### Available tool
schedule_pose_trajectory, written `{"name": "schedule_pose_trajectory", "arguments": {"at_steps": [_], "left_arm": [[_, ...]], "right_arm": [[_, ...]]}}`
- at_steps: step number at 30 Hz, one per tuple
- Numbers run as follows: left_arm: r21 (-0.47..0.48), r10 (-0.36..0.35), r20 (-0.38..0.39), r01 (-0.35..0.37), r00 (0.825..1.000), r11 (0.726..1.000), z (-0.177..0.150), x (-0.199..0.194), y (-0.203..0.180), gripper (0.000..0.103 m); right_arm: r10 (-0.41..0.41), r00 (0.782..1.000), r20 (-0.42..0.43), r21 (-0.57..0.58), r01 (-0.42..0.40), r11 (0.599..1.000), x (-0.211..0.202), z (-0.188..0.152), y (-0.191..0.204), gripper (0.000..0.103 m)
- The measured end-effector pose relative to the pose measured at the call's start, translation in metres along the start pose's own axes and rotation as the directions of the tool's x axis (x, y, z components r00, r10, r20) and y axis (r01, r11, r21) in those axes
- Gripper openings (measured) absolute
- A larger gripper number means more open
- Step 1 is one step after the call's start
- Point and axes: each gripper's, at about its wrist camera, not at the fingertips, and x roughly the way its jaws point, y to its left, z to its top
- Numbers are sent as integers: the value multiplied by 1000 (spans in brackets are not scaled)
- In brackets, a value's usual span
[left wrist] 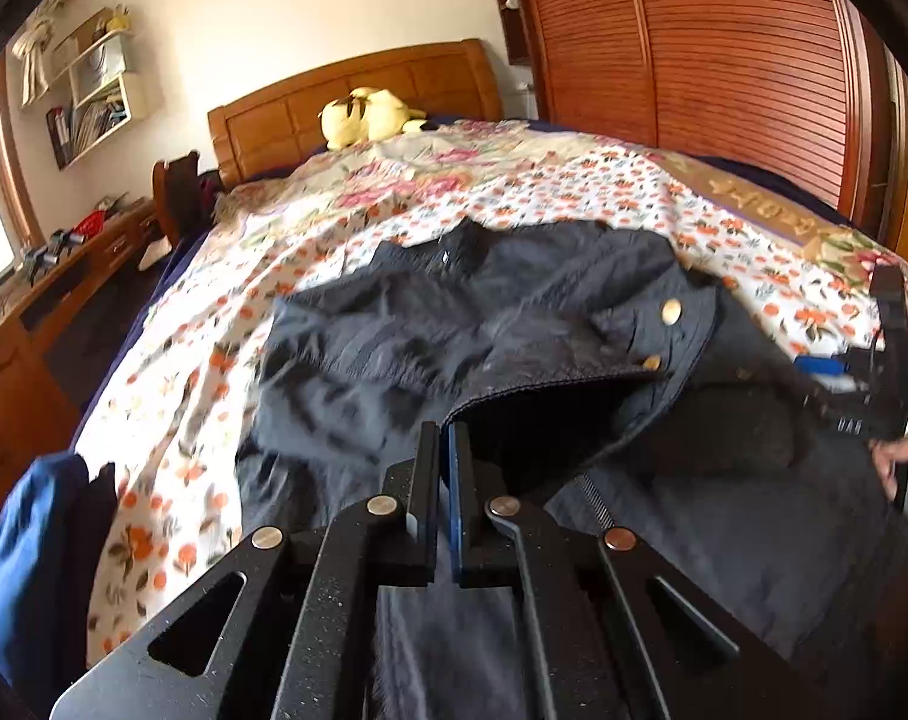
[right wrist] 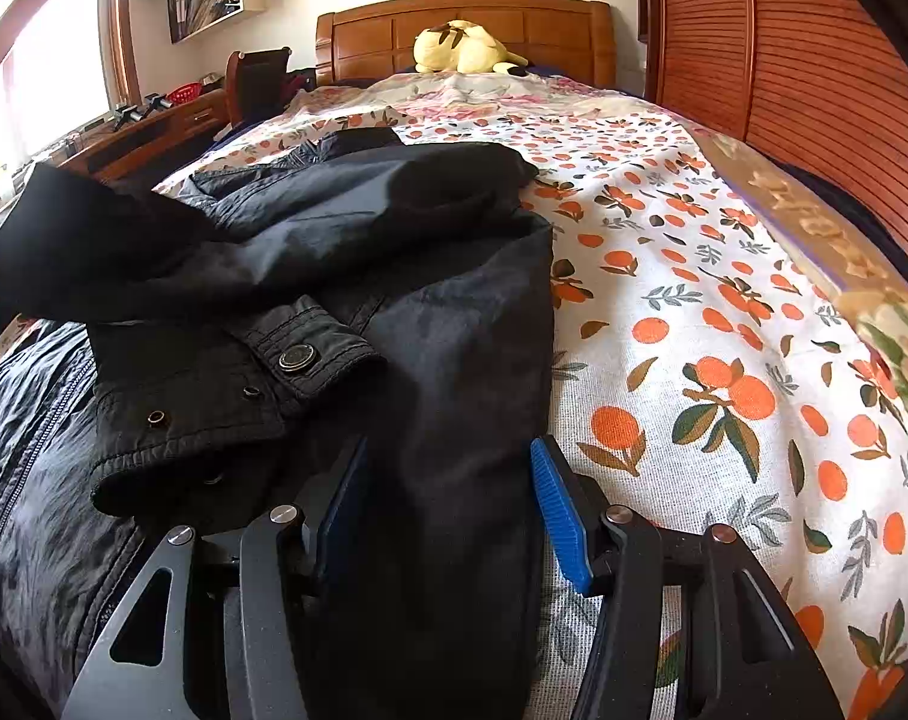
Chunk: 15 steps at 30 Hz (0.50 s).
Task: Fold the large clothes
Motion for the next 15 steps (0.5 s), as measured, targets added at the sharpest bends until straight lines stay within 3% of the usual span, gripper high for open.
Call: {"name": "schedule_pose_trajectory", "arguments": {"at_steps": [7, 12, 15], "left_arm": [[-65, -20, -46, 17, 999, 998, -35, 10, 18, 3], [-76, 10, -14, -11, 1000, 997, -49, -3, 18, 3], [-116, -22, -10, 21, 1000, 993, -52, -10, 25, 4]], "right_arm": [[-15, 1000, -4, -10, 15, 1000, 2, 1, 1, 56], [-21, 1000, -7, -16, 21, 1000, 2, 1, 1, 56], [-22, 1000, -8, -19, 22, 1000, 2, 1, 0, 56]]}}
